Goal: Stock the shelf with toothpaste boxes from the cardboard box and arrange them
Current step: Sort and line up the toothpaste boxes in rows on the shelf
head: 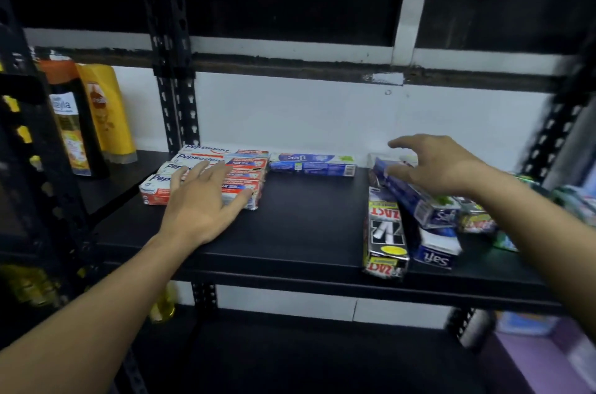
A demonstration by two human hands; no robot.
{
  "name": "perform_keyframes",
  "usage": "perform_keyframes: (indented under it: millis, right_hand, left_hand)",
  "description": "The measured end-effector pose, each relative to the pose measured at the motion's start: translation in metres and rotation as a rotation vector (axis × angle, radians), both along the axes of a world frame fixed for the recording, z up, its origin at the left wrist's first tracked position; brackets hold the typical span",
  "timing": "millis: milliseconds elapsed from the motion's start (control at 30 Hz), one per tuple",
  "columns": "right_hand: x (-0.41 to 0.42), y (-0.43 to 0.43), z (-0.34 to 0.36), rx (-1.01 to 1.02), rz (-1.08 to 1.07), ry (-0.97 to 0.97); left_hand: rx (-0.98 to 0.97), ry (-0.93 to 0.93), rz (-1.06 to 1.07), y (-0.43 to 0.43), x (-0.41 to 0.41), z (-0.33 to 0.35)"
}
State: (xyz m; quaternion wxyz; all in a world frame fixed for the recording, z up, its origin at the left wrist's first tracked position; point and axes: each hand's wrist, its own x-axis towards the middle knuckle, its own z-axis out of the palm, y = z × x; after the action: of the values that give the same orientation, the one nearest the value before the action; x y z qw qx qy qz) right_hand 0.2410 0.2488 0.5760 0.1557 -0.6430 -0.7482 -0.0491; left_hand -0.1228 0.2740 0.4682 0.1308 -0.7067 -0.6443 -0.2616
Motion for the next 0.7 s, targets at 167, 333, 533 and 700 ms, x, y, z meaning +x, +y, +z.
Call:
perform_keyframes:
  millis: [167, 333, 533, 700]
  right_hand:
    - [0.036, -0.051, -0.041, 0.094, -0.134, 0.098]
    - [0.04, -0.068, -0.063, 0.157, -0.138, 0.03]
    - [0.03, -0.083, -0.07, 0.284, -0.112, 0.057]
    - [0.01, -0.103, -0.07, 0.321, -0.026, 0.279]
  left_hand:
    - [0.165, 0.092, -0.098, -0.014, 0.017, 0.003]
    - [0.121, -0.165, -0.316, -0.038, 0.096, 0.007]
    - [-0.334, -0.594, -0.56, -0.068, 0.182, 0.005]
    - [-0.384, -0.748, -0.547, -0.076, 0.193, 0.005]
